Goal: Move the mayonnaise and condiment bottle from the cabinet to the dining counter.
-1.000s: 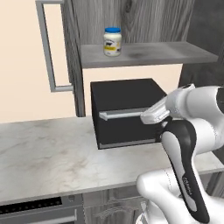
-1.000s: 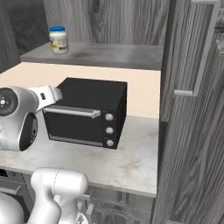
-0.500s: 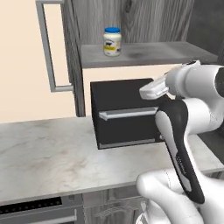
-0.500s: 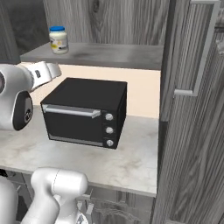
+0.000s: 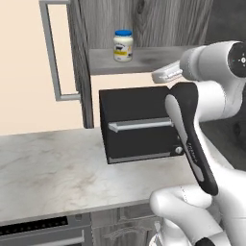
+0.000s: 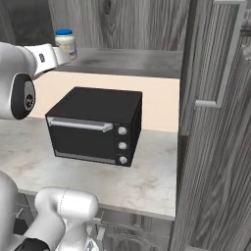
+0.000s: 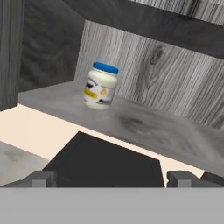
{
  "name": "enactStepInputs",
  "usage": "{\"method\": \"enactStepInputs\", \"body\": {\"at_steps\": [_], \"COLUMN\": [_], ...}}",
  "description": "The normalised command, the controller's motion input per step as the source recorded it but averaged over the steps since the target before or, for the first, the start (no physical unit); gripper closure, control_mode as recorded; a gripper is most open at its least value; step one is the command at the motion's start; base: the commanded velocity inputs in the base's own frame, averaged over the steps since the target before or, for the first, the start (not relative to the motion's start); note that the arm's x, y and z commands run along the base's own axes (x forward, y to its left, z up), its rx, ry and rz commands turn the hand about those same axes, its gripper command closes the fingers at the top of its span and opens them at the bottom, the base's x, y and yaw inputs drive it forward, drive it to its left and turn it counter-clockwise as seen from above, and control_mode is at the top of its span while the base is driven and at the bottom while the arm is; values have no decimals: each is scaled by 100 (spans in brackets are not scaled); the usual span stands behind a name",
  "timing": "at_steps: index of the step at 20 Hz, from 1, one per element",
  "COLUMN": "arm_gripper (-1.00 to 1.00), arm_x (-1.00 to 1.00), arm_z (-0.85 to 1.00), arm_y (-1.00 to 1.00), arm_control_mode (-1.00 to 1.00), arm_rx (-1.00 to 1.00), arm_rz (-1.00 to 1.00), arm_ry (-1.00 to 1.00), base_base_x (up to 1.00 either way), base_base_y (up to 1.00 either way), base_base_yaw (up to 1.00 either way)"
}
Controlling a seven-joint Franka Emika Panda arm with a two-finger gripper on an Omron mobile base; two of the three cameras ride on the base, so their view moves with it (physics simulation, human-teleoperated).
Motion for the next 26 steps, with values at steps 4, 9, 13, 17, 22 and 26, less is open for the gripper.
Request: {"method": "enactStepInputs", "body": {"at_steps": [4, 9, 13, 17, 22, 26], "arm_gripper": [-100, -100, -100, -100, -100, -100], "arm_x": [38, 39, 37, 40, 27, 3], "arm_z": [24, 20, 4, 7, 1, 0], "arm_y": [-5, 0, 1, 4, 1, 0], "arm_control_mode": [-100, -100, -100, -100, -100, -100], "arm_rx": [14, 16, 17, 4, 0, 0], "arm_rz": [3, 2, 0, 0, 0, 0], "arm_ry": [-11, -8, -8, 0, 2, 0], "base_base_x": [0, 0, 0, 0, 0, 0], "base_base_y": [0, 0, 0, 0, 0, 0], "base_base_yaw": [0, 0, 0, 0, 0, 0]}}
